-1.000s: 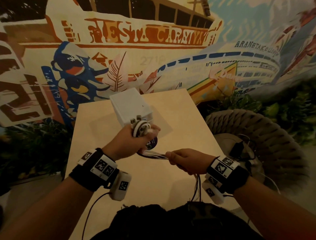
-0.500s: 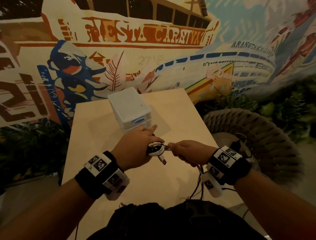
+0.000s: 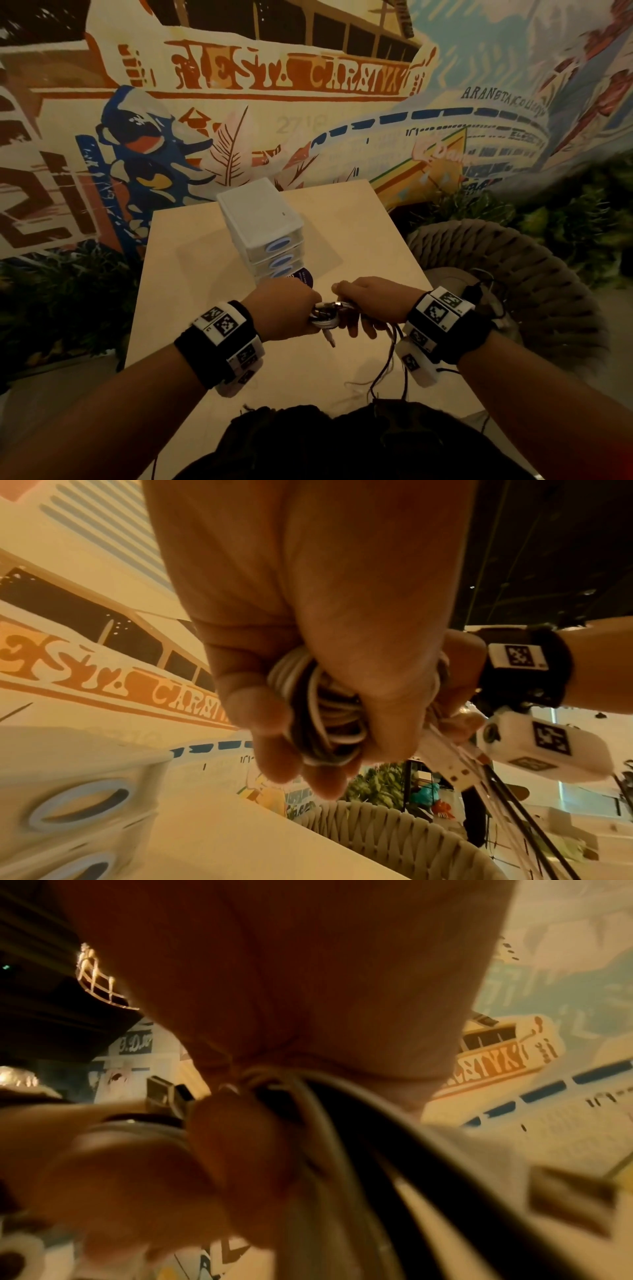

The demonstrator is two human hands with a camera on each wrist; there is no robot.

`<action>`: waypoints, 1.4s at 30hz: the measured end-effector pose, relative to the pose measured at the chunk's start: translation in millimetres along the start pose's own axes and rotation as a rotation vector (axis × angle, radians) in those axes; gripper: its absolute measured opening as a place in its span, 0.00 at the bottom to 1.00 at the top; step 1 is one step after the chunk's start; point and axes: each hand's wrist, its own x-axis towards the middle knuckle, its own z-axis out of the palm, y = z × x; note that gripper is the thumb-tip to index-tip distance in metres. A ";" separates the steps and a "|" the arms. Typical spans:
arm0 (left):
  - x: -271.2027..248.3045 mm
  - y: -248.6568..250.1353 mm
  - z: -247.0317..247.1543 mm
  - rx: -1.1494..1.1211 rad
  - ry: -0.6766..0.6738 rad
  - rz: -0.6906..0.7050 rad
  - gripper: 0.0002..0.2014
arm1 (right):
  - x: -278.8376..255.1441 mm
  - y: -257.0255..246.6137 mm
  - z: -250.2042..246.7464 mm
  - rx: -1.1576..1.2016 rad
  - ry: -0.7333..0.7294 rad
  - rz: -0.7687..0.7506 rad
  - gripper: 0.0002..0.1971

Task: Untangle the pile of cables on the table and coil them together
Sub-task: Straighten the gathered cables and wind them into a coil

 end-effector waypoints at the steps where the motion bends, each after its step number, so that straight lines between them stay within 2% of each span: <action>1: 0.3 1.8 -2.1 0.024 -0.012 -0.005 0.15 | 0.2 -3.3 -0.1 -0.078 0.008 -0.013 0.33; 6: 5.9 7.0 -10.4 0.137 -0.066 -0.014 0.17 | -0.3 -23.1 2.4 -0.417 -0.015 -0.146 0.28; 10: 8.2 12.9 -11.4 0.137 -0.110 0.004 0.17 | 17.7 -33.3 17.6 -0.708 0.008 -0.014 0.16; 14: 5.1 10.2 -9.6 0.124 -0.098 0.012 0.11 | 26.8 -29.8 21.1 -0.517 -0.082 0.034 0.10; 19: 2.2 10.7 -8.2 0.106 -0.100 -0.016 0.13 | 29.8 -26.3 23.3 -0.259 -0.214 -0.012 0.16; 22: 1.1 11.2 -7.6 0.073 -0.101 -0.037 0.11 | 29.8 -23.5 22.0 -0.181 -0.240 0.006 0.04; 24: 0.2 11.5 -8.6 0.053 -0.089 -0.062 0.10 | 29.8 -21.2 24.2 -0.192 -0.226 0.007 0.03; 29: -4.0 12.7 -15.8 0.029 0.052 -0.118 0.11 | 26.6 -14.0 21.0 -0.137 -0.101 -0.025 0.11; 31: -5.7 15.7 -18.2 0.064 0.028 -0.096 0.10 | 25.1 -13.2 19.5 -0.124 -0.078 -0.041 0.11; 35: -7.8 15.8 -23.9 0.034 -0.111 -0.072 0.11 | 23.4 -13.6 26.6 -0.104 -0.101 -0.056 0.10; 37: -8.3 14.8 -24.4 0.016 -0.108 -0.066 0.10 | 24.2 -12.2 27.7 -0.067 -0.094 -0.058 0.09; 39: -9.5 11.3 -24.6 -0.012 -0.039 -0.054 0.10 | 22.5 -12.0 24.4 -0.043 -0.075 -0.076 0.09; 40: -10.7 6.5 -23.8 -0.057 0.017 -0.047 0.12 | 21.8 -10.7 21.5 -0.022 -0.061 -0.092 0.10; 41: -12.5 0.1 -23.3 -0.141 0.073 -0.040 0.19 | 19.8 -9.7 18.3 0.023 -0.053 -0.107 0.09; 42: -15.5 -7.0 -23.7 -0.256 0.113 -0.029 0.30 | 17.7 -8.2 15.0 0.093 -0.051 -0.128 0.07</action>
